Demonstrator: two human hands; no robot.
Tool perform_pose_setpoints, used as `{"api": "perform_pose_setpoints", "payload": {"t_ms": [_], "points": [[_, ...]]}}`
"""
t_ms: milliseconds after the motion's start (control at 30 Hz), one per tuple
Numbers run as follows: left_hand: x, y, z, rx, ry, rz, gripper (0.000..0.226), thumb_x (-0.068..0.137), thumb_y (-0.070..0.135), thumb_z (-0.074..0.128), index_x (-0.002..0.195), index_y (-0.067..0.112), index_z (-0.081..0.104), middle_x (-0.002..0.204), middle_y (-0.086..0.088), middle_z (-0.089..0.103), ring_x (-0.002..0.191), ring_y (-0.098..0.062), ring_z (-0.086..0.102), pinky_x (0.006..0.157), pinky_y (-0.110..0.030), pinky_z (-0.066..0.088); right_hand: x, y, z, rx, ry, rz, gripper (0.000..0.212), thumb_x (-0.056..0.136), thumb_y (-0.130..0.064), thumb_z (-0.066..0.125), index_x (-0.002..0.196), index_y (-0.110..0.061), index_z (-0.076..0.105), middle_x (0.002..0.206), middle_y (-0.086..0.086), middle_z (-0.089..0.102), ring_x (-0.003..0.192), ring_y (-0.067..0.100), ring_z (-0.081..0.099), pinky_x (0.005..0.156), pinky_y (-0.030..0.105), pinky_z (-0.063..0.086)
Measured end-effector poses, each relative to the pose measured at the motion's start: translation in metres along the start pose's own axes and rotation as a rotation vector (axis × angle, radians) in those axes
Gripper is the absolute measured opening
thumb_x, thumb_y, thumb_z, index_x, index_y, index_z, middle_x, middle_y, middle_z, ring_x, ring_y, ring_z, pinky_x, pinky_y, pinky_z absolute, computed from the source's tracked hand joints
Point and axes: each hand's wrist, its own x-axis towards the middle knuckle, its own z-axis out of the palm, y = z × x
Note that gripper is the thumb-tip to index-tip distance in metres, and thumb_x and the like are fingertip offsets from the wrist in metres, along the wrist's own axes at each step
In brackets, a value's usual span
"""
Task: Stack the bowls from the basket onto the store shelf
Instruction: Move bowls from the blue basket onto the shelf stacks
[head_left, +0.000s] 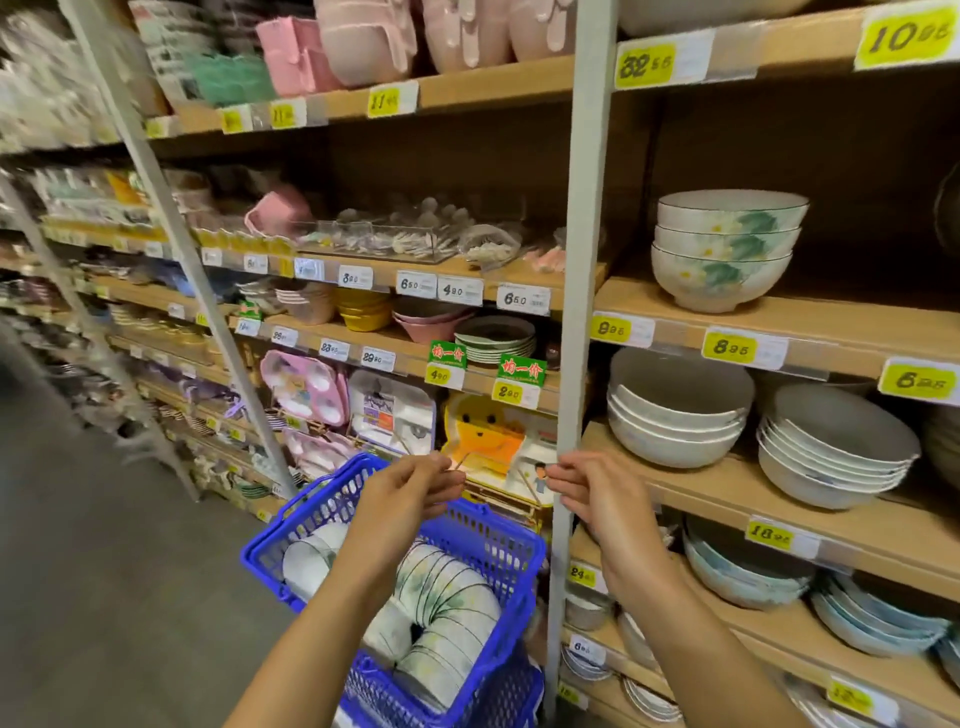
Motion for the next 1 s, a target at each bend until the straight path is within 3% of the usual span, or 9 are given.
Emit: {"api": "perform_pose_setpoints", "payload": {"t_ms": [233, 367, 500, 600, 700, 767, 800, 900, 1000], "points": [[0.027, -0.045, -0.106, 0.007, 0.083, -0.153, 0.023, 0.099, 0.019, 0.048, 0.096, 0.006, 0.067, 0.094, -0.011, 0.073, 0.087, -0.022, 0.068, 0.080, -0.033, 0.050, 0.003, 0.064, 0.087, -0.096, -0.014, 0.083, 0.024, 0.096, -0.009, 0.048, 0.086, -0.010, 0.070, 0.083, 0.008, 0.074, 0.073, 0.012, 0.070, 0.062, 0.018, 0.052], [0.049, -0.074, -0.177, 0.062, 0.110, -0.208, 0.022, 0.098, 0.014, 0.050, 0.091, 0.003, 0.066, 0.087, -0.013, 0.071, 0.076, -0.023, 0.062, 0.067, -0.028, 0.046, 0.009, 0.111, 0.139, -0.139, -0.004, 0.172, 0.022, 0.096, -0.010, 0.049, 0.086, -0.010, 0.069, 0.088, 0.013, 0.074, 0.076, 0.019, 0.068, 0.066, 0.024, 0.051], [0.073, -0.105, -0.236, 0.148, 0.115, -0.270, 0.022, 0.097, 0.013, 0.050, 0.085, 0.005, 0.066, 0.081, -0.010, 0.067, 0.070, -0.019, 0.054, 0.062, -0.026, 0.040, 0.016, 0.151, 0.186, -0.225, -0.009, 0.277, 0.019, 0.095, -0.014, 0.053, 0.088, -0.011, 0.070, 0.087, 0.009, 0.074, 0.074, 0.015, 0.067, 0.068, 0.026, 0.050], [0.094, -0.126, -0.260, 0.237, 0.105, -0.302, 0.022, 0.097, 0.014, 0.050, 0.087, 0.003, 0.066, 0.079, -0.008, 0.064, 0.068, -0.017, 0.054, 0.055, -0.019, 0.040, 0.022, 0.176, 0.212, -0.295, -0.045, 0.344, 0.018, 0.095, -0.015, 0.054, 0.091, -0.007, 0.069, 0.084, 0.007, 0.071, 0.074, 0.017, 0.065, 0.065, 0.025, 0.048], [0.119, -0.144, -0.269, 0.347, 0.070, -0.305, 0.020, 0.095, 0.011, 0.051, 0.081, 0.005, 0.063, 0.071, -0.008, 0.055, 0.064, -0.017, 0.047, 0.055, -0.023, 0.037, 0.036, 0.200, 0.231, -0.349, -0.069, 0.404, 0.020, 0.095, -0.014, 0.054, 0.090, 0.002, 0.066, 0.078, 0.008, 0.064, 0.070, 0.019, 0.058, 0.062, 0.027, 0.043], [0.139, -0.157, -0.272, 0.473, 0.047, -0.313, 0.020, 0.092, 0.011, 0.051, 0.075, 0.008, 0.059, 0.069, -0.007, 0.051, 0.063, -0.017, 0.043, 0.058, -0.027, 0.035, 0.049, 0.217, 0.242, -0.386, -0.093, 0.431, 0.022, 0.094, -0.010, 0.052, 0.079, 0.007, 0.058, 0.074, 0.009, 0.056, 0.065, 0.018, 0.052, 0.052, 0.020, 0.038], [0.150, -0.165, -0.274, 0.553, 0.033, -0.318, 0.021, 0.091, 0.012, 0.051, 0.070, 0.011, 0.054, 0.068, -0.006, 0.050, 0.063, -0.018, 0.041, 0.058, -0.028, 0.034, 0.055, 0.226, 0.247, -0.405, -0.110, 0.445, 0.023, 0.093, -0.008, 0.051, 0.073, -0.001, 0.058, 0.072, 0.007, 0.054, 0.060, 0.016, 0.050, 0.048, 0.016, 0.036], [0.181, -0.185, -0.274, 0.783, -0.033, -0.350, 0.019, 0.088, 0.010, 0.050, 0.069, 0.013, 0.052, 0.076, -0.011, 0.058, 0.074, -0.028, 0.052, 0.062, -0.028, 0.036, 0.077, 0.257, 0.263, -0.471, -0.124, 0.490, 0.024, 0.090, -0.007, 0.052, 0.067, -0.015, 0.057, 0.069, 0.003, 0.057, 0.059, 0.014, 0.052, 0.049, 0.018, 0.036], [0.208, -0.210, -0.273, 0.952, -0.111, -0.395, 0.013, 0.087, 0.010, 0.050, 0.095, 0.006, 0.060, 0.104, -0.018, 0.066, 0.102, -0.035, 0.059, 0.079, -0.032, 0.043, 0.097, 0.285, 0.277, -0.544, -0.141, 0.537, 0.018, 0.091, -0.012, 0.053, 0.075, -0.015, 0.060, 0.073, 0.005, 0.061, 0.071, 0.021, 0.060, 0.058, 0.024, 0.039]]}}
